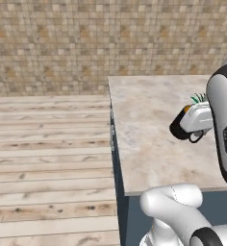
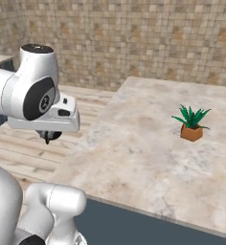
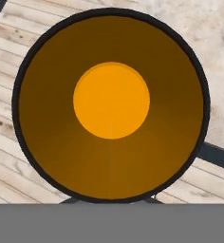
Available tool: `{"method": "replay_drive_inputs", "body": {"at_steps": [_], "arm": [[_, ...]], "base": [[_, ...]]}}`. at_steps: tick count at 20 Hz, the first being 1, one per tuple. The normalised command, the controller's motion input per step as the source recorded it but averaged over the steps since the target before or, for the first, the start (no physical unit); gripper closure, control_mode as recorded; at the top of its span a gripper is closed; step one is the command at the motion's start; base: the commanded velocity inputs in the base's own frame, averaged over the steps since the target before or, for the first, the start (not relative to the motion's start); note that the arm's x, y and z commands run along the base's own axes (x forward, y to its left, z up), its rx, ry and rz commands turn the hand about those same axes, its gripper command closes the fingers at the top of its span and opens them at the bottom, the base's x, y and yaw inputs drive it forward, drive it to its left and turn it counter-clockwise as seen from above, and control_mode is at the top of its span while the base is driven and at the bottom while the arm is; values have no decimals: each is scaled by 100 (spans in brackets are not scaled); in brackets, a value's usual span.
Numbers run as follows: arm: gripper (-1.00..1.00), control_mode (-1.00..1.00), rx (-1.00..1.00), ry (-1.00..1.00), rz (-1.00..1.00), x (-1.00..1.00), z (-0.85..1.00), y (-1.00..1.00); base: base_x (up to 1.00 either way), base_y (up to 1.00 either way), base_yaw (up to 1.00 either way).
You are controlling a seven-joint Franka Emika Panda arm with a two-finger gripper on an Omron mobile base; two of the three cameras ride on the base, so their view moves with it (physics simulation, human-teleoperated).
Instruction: Clear the mugs and bowl far away from the sink.
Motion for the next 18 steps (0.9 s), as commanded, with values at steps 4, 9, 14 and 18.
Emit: {"method": "replay_drive_inputs", "body": {"at_steps": [4, 9, 14, 18], "arm": [[100, -100, -5, -1, -4, 53, -17, 0], [100, -100, -2, 3, -5, 63, -34, 0], [100, -100, 0, 19, 0, 55, -48, -5], [100, -100, 0, 4, 0, 42, -52, -5]], "base": [[0, 0, 0], [0, 0, 0], [0, 0, 0], [0, 0, 0]]}}
